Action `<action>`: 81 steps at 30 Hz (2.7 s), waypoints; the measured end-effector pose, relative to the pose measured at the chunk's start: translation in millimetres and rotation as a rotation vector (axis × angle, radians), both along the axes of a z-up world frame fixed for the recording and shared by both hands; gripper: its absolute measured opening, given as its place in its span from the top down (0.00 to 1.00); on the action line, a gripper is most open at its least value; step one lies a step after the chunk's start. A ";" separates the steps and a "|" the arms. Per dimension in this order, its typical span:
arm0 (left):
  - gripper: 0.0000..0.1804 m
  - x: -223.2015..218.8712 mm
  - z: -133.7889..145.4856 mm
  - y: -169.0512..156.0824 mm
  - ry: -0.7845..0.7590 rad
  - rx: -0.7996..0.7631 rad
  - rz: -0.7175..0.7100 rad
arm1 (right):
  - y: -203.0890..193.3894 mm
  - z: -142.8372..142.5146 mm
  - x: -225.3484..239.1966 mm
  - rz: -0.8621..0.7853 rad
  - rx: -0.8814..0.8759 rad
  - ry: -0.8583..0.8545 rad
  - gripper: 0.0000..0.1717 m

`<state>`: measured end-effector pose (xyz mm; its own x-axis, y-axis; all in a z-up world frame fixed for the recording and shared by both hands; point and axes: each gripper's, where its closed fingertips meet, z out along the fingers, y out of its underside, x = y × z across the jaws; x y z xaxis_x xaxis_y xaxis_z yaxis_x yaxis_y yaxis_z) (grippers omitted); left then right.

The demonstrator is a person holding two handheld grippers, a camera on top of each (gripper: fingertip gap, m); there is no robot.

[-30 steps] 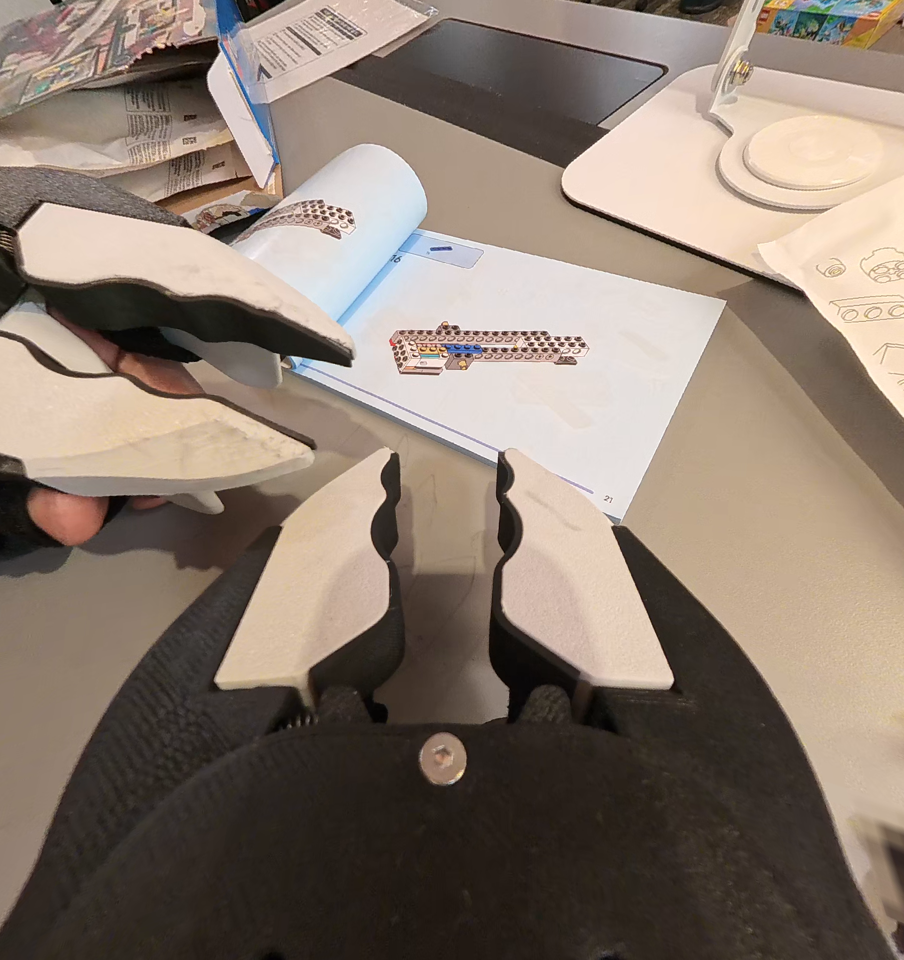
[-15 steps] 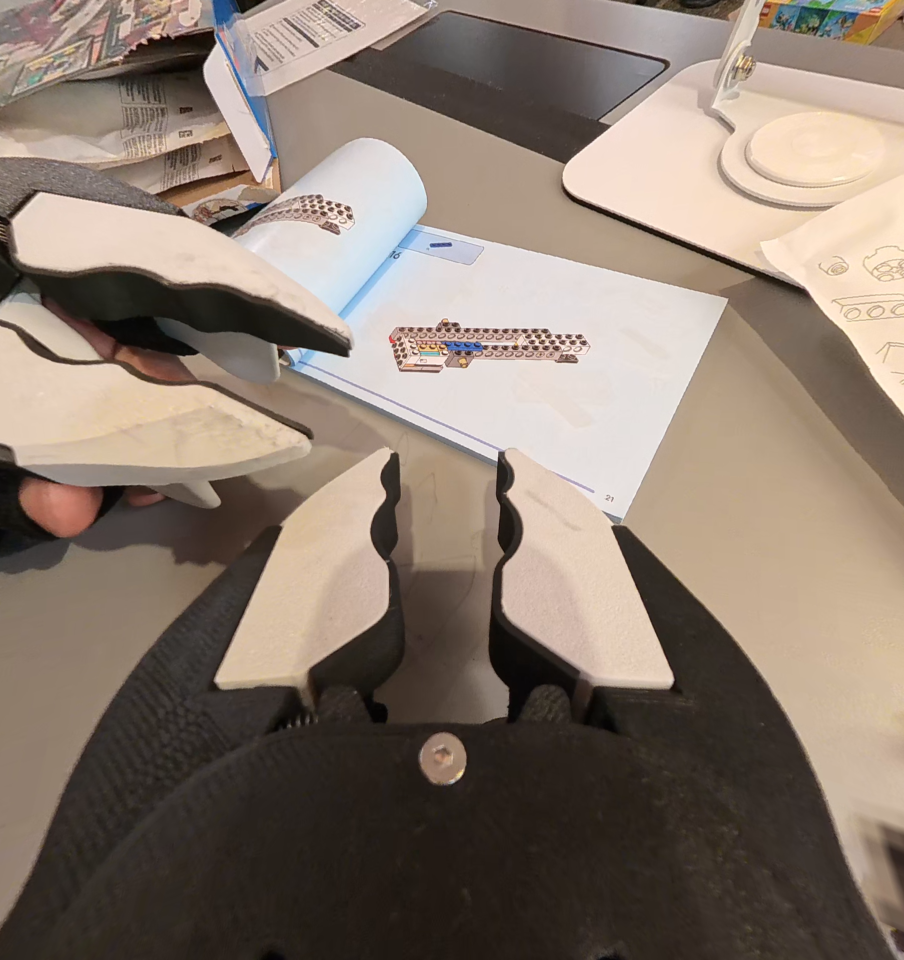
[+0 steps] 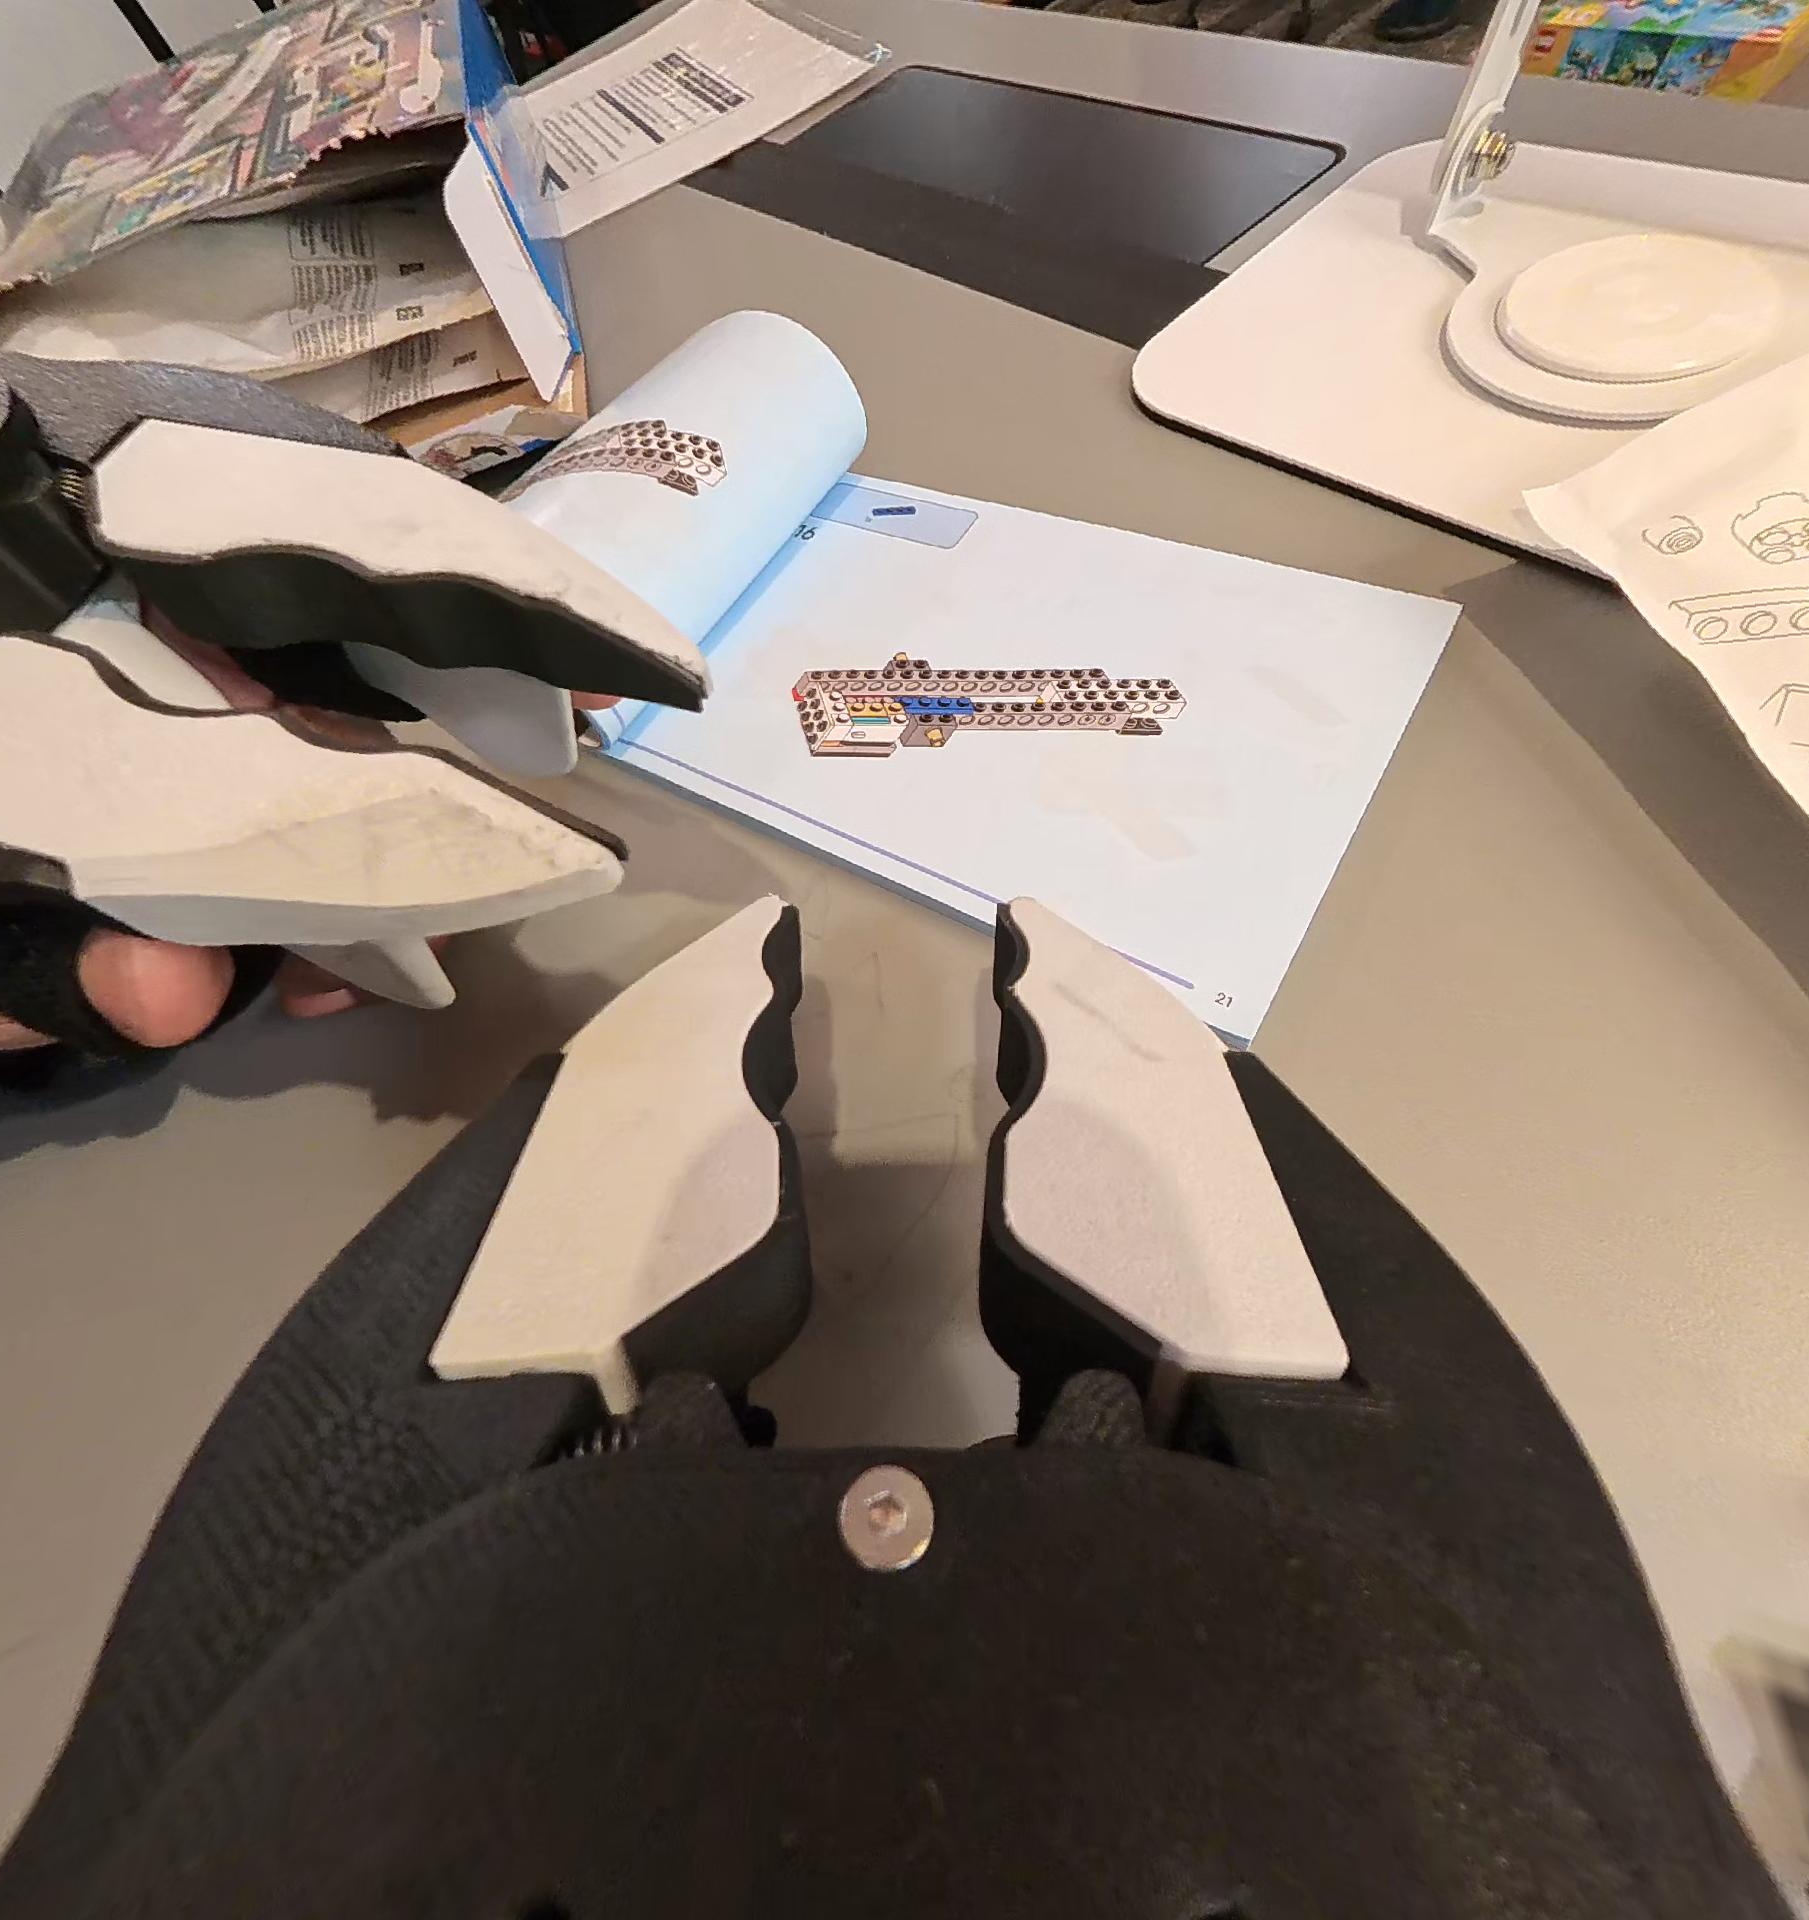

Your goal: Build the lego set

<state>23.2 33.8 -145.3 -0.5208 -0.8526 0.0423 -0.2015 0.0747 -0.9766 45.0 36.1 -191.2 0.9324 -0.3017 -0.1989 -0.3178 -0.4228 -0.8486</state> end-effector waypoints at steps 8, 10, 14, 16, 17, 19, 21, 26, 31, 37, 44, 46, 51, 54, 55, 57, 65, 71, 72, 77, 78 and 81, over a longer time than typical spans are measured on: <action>0.84 -1.4 -2.2 -2.9 0.000 0.030 -0.008 | 1.1 0.1 0.9 0.001 0.006 0.012 0.79; 0.84 -2.0 -2.7 -2.9 0.003 0.032 -0.009 | 1.4 0.1 1.2 0.000 0.008 0.017 0.79; 0.84 -1.5 -2.7 -1.7 0.009 0.021 -0.006 | 1.9 0.0 1.0 0.004 0.009 0.020 0.79; 0.84 -0.3 -3.5 -1.0 0.022 0.009 -0.007 | 2.3 0.0 0.5 0.009 0.008 0.014 0.79; 0.84 0.3 -3.8 -0.4 0.029 0.000 -0.007 | 2.2 0.9 0.4 0.008 0.011 0.006 0.79; 0.84 1.3 -3.3 1.8 0.040 -0.026 -0.007 | 1.0 8.8 -0.8 0.004 0.044 -0.046 0.79; 0.85 1.9 -2.1 4.2 0.045 -0.054 -0.005 | -1.4 26.5 -3.1 -0.005 0.082 -0.097 0.81; 0.86 2.1 2.1 10.2 0.047 -0.121 -0.009 | -50.9 91.6 -11.2 -0.097 -0.003 -0.204 0.82; 0.86 2.7 2.4 12.0 0.064 -0.159 -0.022 | -208.2 86.8 29.1 -0.238 -0.589 -0.292 0.83; 0.86 2.9 -0.5 8.3 0.102 -0.177 -0.062 | -369.3 17.3 60.8 -0.223 -1.075 0.074 0.85; 0.86 3.5 0.3 10.2 0.109 -0.205 -0.065 | -385.6 -23.2 49.5 -0.119 -1.133 0.230 0.87; 0.86 3.5 0.2 9.9 0.108 -0.202 -0.065 | -388.4 -25.8 49.9 -0.121 -1.150 0.223 0.87; 0.86 3.2 0.0 8.6 0.106 -0.191 -0.067 | -395.1 -29.6 55.8 -0.147 -1.184 0.203 0.87; 0.86 3.8 -0.3 9.0 0.111 -0.196 -0.066 | -395.1 -32.8 55.6 -0.137 -1.204 0.199 0.89; 0.86 3.7 -0.2 9.3 0.111 -0.198 -0.066 | -396.1 -32.8 56.3 -0.135 -1.220 0.190 0.90; 0.86 3.6 0.4 9.8 0.106 -0.201 -0.063 | -396.9 -32.9 57.4 -0.133 -1.241 0.178 0.92; 0.86 3.7 0.5 9.8 0.107 -0.200 -0.063 | -398.3 -27.0 64.5 -0.137 -1.281 0.079 0.97; 0.86 4.2 0.3 10.5 0.114 -0.212 -0.064 | -392.0 -1.3 68.3 -0.171 -1.236 -0.012 0.97; 0.86 4.3 0.2 10.6 0.115 -0.213 -0.065 | -386.1 6.7 68.6 -0.177 -1.215 -0.038 0.97; 0.86 4.6 0.3 11.3 0.129 -0.242 -0.079 | -312.6 64.6 59.3 -0.156 -1.038 -0.255 0.97; 0.86 4.2 0.7 11.3 0.131 -0.251 -0.086 | -288.1 75.8 53.2 -0.137 -0.980 -0.301 0.97; 0.86 2.8 4.2 13.2 0.119 -0.282 -0.101 | -207.8 93.0 24.1 -0.024 -0.819 -0.411 0.97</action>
